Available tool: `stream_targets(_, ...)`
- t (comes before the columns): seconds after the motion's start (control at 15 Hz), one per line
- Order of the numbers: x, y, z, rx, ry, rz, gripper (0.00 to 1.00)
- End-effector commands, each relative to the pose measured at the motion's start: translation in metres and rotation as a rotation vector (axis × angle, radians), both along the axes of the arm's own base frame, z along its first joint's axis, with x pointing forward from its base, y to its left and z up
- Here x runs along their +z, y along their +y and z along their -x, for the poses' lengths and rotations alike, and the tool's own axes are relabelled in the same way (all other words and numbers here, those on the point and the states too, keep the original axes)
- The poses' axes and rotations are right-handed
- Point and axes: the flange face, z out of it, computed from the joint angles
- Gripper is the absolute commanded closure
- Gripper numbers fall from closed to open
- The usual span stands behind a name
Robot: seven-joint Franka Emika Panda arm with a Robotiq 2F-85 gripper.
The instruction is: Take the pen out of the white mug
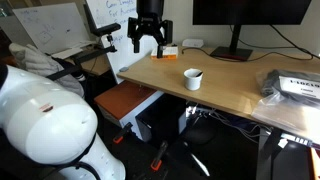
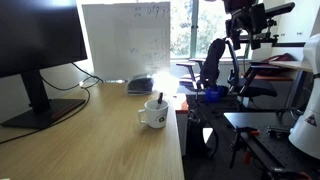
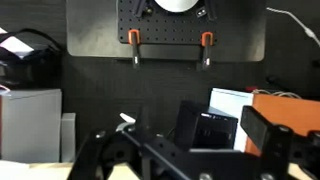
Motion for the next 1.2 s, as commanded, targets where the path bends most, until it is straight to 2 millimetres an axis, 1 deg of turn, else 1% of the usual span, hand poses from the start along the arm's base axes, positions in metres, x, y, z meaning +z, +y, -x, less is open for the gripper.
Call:
stream_targets(0.0,0.0,0.0,0.0,0.0,0.0,0.0,0.0)
stream_targets(0.2,0.0,0.0,0.0,0.0,0.0,0.0,0.0)
stream_targets(0.4,-0.011,0.009,-0.018,0.186,-0.065,0.036,0.0)
stream_targets(0.6,-0.039,0.017,-0.048,0.353,-0.108,0.035,0.0)
stream_targets(0.87,-0.086,0.022,-0.101,0.583,-0.132,0.058,0.0)
stream_targets(1.0,-0.107,0.02,-0.127,0.695,-0.122,0.065,0.0)
stream_targets(1.13,-0.124,0.017,-0.155,0.806,-0.097,0.073,0.11)
